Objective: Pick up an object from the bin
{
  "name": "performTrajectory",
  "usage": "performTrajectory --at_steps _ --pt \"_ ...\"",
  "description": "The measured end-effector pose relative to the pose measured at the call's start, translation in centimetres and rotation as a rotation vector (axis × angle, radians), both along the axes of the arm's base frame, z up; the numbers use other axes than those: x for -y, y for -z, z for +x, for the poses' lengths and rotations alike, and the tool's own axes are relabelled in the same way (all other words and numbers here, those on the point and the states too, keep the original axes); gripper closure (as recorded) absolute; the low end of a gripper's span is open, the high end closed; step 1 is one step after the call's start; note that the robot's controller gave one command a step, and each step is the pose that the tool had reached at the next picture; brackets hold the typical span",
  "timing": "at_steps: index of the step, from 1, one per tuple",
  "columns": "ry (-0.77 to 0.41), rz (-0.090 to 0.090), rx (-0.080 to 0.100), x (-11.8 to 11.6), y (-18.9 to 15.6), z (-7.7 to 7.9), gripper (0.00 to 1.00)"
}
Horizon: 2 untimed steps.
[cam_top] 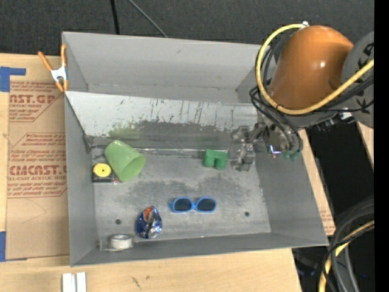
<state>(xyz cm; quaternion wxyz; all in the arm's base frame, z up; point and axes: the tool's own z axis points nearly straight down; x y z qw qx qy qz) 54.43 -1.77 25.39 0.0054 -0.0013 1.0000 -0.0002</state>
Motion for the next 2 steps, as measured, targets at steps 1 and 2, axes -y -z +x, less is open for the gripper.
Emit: performTrajectory --at_steps 1,2 --pt "0.179 0.003 -0.013 -5.44 8.0 2.67 1.0" --pt "0.18 0.002 -0.009 -5.33 7.78 2.76 0.0"
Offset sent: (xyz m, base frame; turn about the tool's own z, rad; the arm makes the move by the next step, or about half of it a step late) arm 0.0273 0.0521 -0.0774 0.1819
